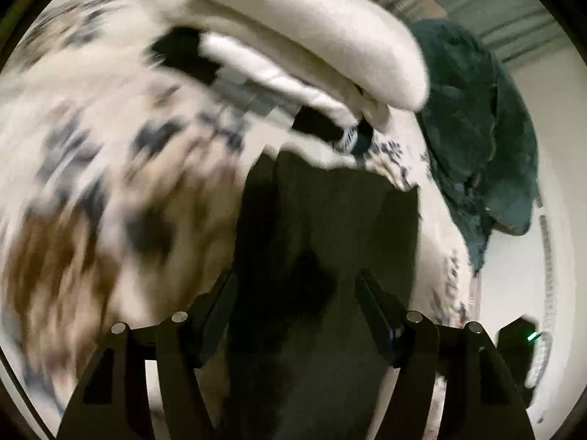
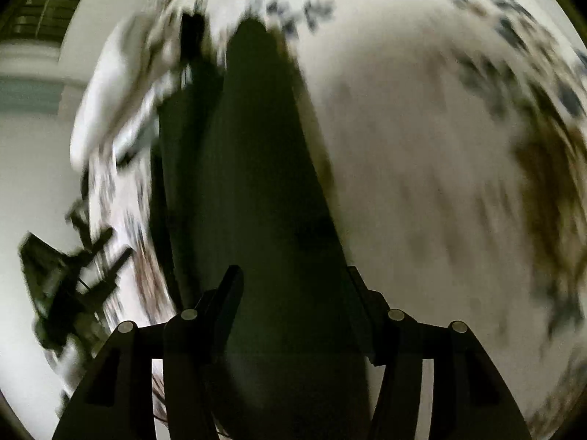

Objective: Fold small clothes

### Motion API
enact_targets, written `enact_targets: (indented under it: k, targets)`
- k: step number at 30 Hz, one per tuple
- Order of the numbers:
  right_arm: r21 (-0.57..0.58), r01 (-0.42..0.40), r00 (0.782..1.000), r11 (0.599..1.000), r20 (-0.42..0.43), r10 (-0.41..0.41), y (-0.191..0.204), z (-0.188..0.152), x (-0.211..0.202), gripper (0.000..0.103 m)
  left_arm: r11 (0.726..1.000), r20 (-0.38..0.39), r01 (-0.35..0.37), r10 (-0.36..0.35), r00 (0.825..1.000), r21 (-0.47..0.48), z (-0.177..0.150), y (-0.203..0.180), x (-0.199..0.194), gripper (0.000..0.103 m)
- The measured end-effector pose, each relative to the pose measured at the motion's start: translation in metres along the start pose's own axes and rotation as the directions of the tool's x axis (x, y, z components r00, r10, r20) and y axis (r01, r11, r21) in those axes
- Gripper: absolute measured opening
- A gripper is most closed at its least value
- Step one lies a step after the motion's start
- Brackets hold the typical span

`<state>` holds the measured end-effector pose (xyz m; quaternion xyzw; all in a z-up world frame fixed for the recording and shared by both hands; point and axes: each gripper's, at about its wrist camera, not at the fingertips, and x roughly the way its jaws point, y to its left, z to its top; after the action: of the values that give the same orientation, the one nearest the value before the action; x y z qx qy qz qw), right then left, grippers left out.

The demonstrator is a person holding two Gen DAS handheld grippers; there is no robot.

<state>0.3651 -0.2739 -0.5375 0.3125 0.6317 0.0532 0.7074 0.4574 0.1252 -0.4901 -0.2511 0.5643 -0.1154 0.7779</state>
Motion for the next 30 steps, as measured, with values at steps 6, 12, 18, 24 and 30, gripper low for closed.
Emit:
enact_targets:
  k: [6, 12, 18, 24, 30]
  targets:
    - [0.094, -0.048, 0.997, 0.994, 0.068, 0.041, 0.020, 0.113, 0.057, 0.075, 0.992, -0.034, -0.062, 0.065, 0.997, 0.106, 0.057, -0.002, 0.067, 0.019]
    - [0.139, 0.008, 0.998, 0.990, 0.068, -0.018, 0.025, 0.134, 0.090, 0.014, 0.992, -0.018, -0.048, 0.050, 0.999, 0.115, 0.056, 0.015, 0.070, 0.010]
    - [0.205, 0.079, 0.996, 0.976, 0.034, -0.088, 0.021, 0.148, 0.116, 0.013, 0.995, -0.059, -0.026, 0.032, 0.998, 0.098, 0.070, 0.022, 0.087, 0.011]
    - [0.105, 0.084, 0.996, 0.991, -0.013, -0.083, 0.046, 0.155, 0.107, 0.044, 1.000, -0.084, 0.031, -0.031, 0.996, 0.002, 0.068, 0.031, 0.061, 0.036]
    - [-0.012, 0.018, 1.000, 1.000, -0.006, -0.018, 0.075, 0.128, 0.083, 0.052, 0.990, -0.078, 0.131, -0.128, 0.989, 0.047, 0.032, 0.001, 0.022, 0.041]
